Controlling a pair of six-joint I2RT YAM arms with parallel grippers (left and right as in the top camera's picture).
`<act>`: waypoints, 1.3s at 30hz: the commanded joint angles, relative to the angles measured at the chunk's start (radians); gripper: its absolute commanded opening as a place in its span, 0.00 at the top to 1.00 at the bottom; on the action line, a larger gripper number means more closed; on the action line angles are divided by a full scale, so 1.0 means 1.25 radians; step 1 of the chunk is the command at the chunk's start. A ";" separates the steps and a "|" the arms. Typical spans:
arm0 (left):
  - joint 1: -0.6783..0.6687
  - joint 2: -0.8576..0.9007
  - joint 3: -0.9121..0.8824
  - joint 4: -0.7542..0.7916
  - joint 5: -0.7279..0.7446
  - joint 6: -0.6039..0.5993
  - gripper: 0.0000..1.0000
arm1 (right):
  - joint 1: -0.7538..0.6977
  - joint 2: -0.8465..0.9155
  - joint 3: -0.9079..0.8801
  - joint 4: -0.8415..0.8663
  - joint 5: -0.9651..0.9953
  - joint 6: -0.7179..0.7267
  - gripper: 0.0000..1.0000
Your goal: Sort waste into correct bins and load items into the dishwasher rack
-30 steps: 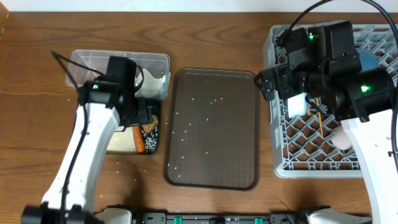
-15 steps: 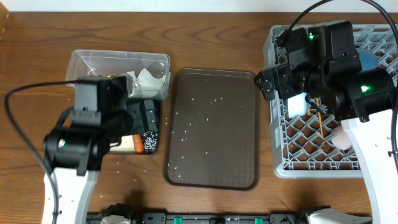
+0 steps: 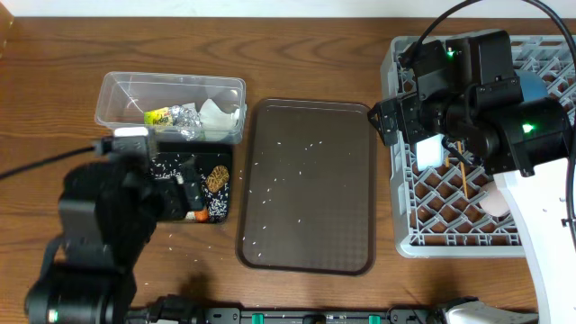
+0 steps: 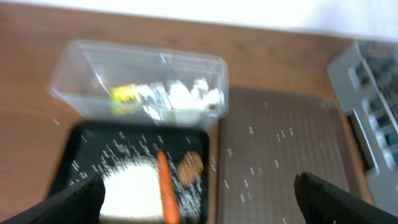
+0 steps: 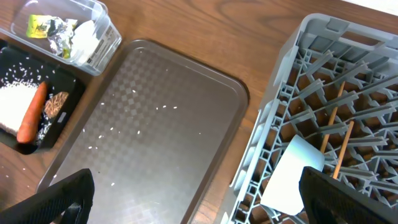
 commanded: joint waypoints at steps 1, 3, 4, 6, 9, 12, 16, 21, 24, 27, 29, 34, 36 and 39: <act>0.004 -0.021 -0.066 0.055 -0.075 0.027 0.02 | 0.007 -0.010 0.003 -0.001 -0.006 0.005 0.01; 0.004 -0.043 -0.119 0.127 -0.076 0.060 0.02 | 0.007 -0.010 0.003 -0.002 -0.006 0.005 0.01; 0.004 -0.062 -0.152 0.173 -0.076 0.078 0.02 | 0.007 -0.010 0.003 -0.002 -0.006 0.005 0.01; 0.004 -0.114 -0.240 0.288 -0.076 0.097 0.02 | 0.006 -0.010 0.003 -0.002 -0.006 0.005 0.01; 0.004 -0.207 -0.373 0.425 -0.078 0.099 0.02 | 0.007 -0.010 0.003 -0.001 -0.006 0.005 0.01; 0.004 -0.303 -0.495 0.504 -0.078 0.098 0.02 | 0.007 -0.010 0.003 -0.001 -0.006 0.005 0.01; 0.004 -0.436 -0.629 0.538 -0.078 0.098 0.02 | 0.007 -0.010 0.003 -0.001 -0.006 0.005 0.01; 0.004 -0.602 -0.757 0.538 -0.078 0.098 0.02 | 0.006 -0.009 0.003 -0.001 -0.006 0.005 0.01; 0.004 -0.620 -0.802 0.553 -0.078 0.098 0.02 | 0.006 -0.009 0.003 -0.001 -0.006 0.005 0.01; 0.004 -0.627 -0.844 0.554 -0.078 0.098 0.02 | 0.006 -0.009 0.003 -0.001 -0.006 0.005 0.01; 0.004 -0.627 -0.878 0.563 -0.078 0.098 0.02 | 0.007 -0.009 0.003 -0.001 -0.006 0.005 0.01; 0.004 -0.626 -0.939 0.643 -0.077 0.098 0.02 | 0.007 -0.009 0.003 -0.001 -0.006 0.005 0.01; 0.004 -0.626 -0.948 0.665 -0.078 0.098 0.02 | 0.007 -0.009 0.003 -0.001 -0.006 0.005 0.01; 0.004 -0.625 -0.950 0.669 -0.078 0.098 0.02 | 0.007 -0.009 0.003 -0.001 -0.006 0.005 0.01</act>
